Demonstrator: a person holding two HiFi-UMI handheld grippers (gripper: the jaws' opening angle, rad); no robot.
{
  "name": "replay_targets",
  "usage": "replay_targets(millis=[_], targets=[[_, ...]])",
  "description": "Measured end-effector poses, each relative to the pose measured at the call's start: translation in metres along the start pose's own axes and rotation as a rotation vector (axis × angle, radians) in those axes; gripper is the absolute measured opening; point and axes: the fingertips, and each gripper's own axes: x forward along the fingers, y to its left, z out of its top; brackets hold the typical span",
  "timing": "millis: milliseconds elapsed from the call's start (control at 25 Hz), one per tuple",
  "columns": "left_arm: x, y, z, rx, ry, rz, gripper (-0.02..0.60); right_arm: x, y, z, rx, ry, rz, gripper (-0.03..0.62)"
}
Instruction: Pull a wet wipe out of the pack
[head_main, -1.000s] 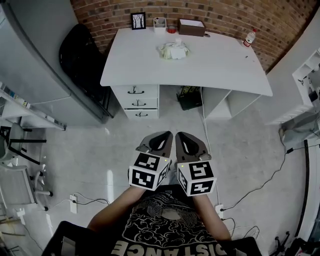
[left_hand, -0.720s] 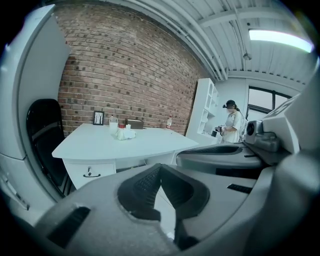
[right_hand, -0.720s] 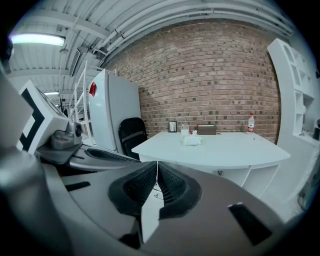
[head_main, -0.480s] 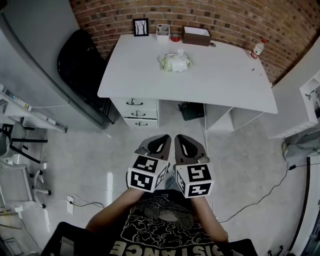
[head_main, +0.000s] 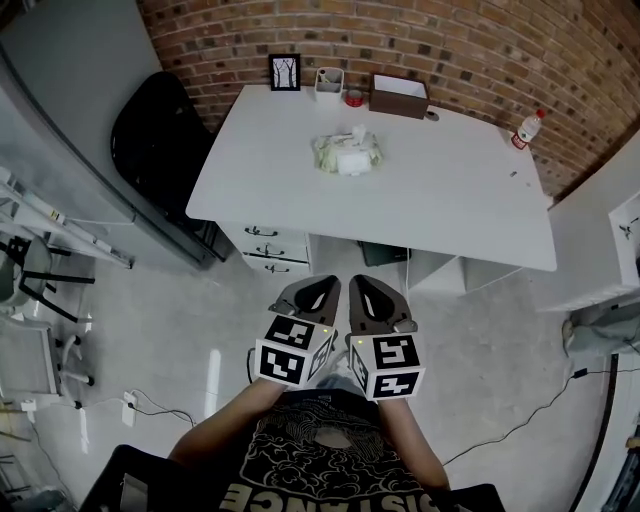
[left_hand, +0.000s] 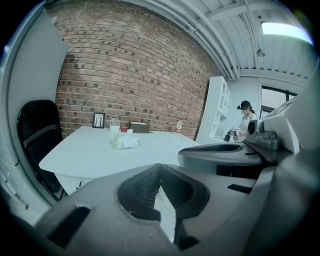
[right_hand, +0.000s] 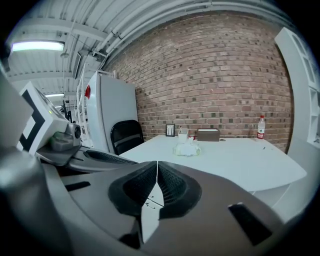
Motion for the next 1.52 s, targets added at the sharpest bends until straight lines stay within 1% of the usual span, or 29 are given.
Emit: replay_targets(millis=[280, 480, 800, 1040, 1200, 1520], targets=[[0.041, -0.005, 0.018, -0.004, 0.004, 0.041, 0.012, 0.019, -0.041, 0.011, -0.005, 0.001, 0.046, 0.018], [0.06, -0.003, 0.024, -0.018, 0.013, 0.08, 0.012, 0.029, -0.058, 0.016, -0.01, 0.002, 0.085, 0.018], [0.08, -0.003, 0.031, -0.019, 0.022, 0.091, 0.012, 0.04, -0.072, 0.017, -0.001, 0.012, 0.105, 0.018], [0.096, 0.008, 0.035, -0.026, 0.028, 0.081, 0.012, 0.057, -0.079, 0.02, -0.012, 0.03, 0.101, 0.018], [0.111, 0.018, 0.041, -0.024, 0.037, 0.056, 0.012, 0.073, -0.087, 0.023, -0.009, 0.04, 0.079, 0.018], [0.146, 0.053, 0.063, -0.012, 0.055, 0.004, 0.012, 0.118, -0.103, 0.037, 0.003, 0.071, 0.03, 0.018]])
